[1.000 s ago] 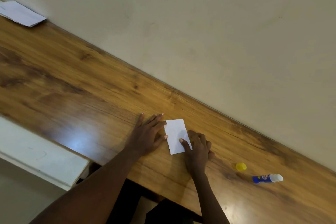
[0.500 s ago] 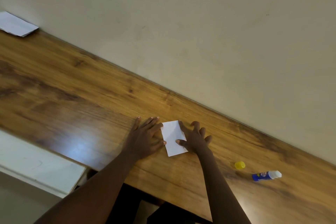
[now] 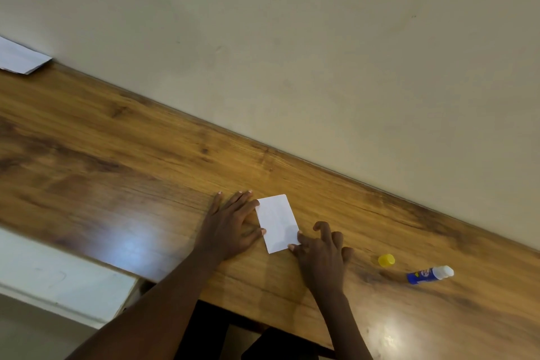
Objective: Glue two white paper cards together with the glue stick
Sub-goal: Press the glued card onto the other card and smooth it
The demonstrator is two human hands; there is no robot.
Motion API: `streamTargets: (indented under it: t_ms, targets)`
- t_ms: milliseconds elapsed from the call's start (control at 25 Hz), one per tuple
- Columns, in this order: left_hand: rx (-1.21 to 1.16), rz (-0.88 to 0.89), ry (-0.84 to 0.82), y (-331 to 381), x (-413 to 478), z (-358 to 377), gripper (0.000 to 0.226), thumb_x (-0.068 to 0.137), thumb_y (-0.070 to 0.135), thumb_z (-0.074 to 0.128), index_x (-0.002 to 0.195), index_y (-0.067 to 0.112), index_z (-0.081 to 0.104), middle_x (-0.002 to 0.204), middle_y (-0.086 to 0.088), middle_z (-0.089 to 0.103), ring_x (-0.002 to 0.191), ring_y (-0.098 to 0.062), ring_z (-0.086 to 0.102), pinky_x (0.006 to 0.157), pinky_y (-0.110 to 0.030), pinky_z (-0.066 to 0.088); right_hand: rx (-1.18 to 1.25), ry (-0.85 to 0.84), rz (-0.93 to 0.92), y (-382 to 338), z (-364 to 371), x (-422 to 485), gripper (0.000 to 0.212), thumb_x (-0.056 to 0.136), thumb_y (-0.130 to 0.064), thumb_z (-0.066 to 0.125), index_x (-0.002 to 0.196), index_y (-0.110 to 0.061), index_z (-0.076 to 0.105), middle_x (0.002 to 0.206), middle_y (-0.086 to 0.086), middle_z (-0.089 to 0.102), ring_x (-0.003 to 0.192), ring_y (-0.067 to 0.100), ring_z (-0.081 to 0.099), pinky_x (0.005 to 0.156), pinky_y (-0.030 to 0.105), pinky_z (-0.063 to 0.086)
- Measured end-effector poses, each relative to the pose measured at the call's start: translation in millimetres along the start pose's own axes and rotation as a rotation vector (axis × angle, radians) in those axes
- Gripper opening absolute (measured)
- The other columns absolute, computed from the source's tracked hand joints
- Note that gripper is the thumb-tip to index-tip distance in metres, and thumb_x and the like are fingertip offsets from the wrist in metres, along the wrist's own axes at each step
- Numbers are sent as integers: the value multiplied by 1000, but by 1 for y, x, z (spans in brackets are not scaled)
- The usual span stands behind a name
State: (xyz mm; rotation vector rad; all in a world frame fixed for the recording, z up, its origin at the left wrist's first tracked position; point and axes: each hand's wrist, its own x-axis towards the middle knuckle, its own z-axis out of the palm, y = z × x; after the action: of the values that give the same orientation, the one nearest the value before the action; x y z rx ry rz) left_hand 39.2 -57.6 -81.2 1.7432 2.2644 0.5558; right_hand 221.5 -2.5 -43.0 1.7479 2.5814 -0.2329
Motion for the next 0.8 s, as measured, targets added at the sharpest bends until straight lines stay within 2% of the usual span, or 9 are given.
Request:
streamTargets:
  t_ms: [200, 280, 360, 440, 560, 640, 720, 800]
  targets:
    - [23, -1, -12, 1, 0, -1, 66, 81, 62, 42, 138, 29, 32, 155, 5, 20, 144, -13, 13, 117, -43, -5, -10, -19, -98, -17, 10, -21, 44, 88, -52, 35, 124, -28, 45, 148, -1, 26, 128, 26, 28, 98, 46, 25]
    - [19, -4, -19, 1, 0, -1, 66, 82, 62, 42, 138, 29, 31, 155, 5, 19, 144, -13, 12, 117, -43, -5, -17, 54, -121, -24, 7, -28, 36, 85, -48, 46, 113, -27, 56, 139, 4, 43, 119, 29, 44, 89, 50, 35]
    - [24, -1, -23, 0, 0, -2, 66, 82, 62, 42, 138, 29, 30, 155, 5, 18, 144, -13, 12, 117, -43, -6, -58, 150, -164, -30, 3, -32, 26, 75, -45, 65, 93, -26, 67, 118, 6, 63, 97, 28, 61, 71, 48, 47]
    - [32, 0, -30, 0, 0, -2, 66, 82, 62, 41, 138, 30, 29, 155, 5, 18, 144, -13, 11, 117, -43, -6, -96, 127, -193, -33, 3, -34, 28, 68, -46, 71, 86, -25, 68, 109, 4, 68, 89, 26, 66, 63, 46, 51]
    - [24, -2, -35, 0, 0, -2, 65, 83, 61, 41, 138, 29, 29, 155, 5, 18, 144, -13, 11, 117, -43, -6, -44, 84, -231, -35, 5, -36, 31, 68, -48, 69, 91, -27, 67, 111, 1, 67, 92, 25, 65, 65, 46, 52]
    - [18, 5, -40, 0, 0, -2, 65, 83, 60, 41, 139, 29, 29, 155, 5, 18, 144, -14, 11, 117, -43, -6, -92, 130, -288, -35, 7, -37, 29, 63, -52, 70, 85, -35, 67, 105, -4, 69, 84, 19, 67, 60, 39, 53]
    - [6, 12, -42, -1, 0, -2, 64, 84, 59, 41, 139, 28, 30, 155, 4, 18, 144, -14, 11, 117, -44, -6, -66, 162, -300, -37, 9, -36, 22, 66, -51, 66, 82, -36, 68, 101, -4, 70, 83, 18, 67, 59, 38, 53]
    - [-9, 19, -22, -1, 0, -2, 59, 87, 56, 39, 138, 27, 31, 155, 4, 20, 144, -14, 13, 117, -44, -5, 102, 160, -249, -36, 16, -31, 20, 77, -43, 56, 84, -30, 69, 101, -3, 69, 91, 22, 63, 70, 41, 44]
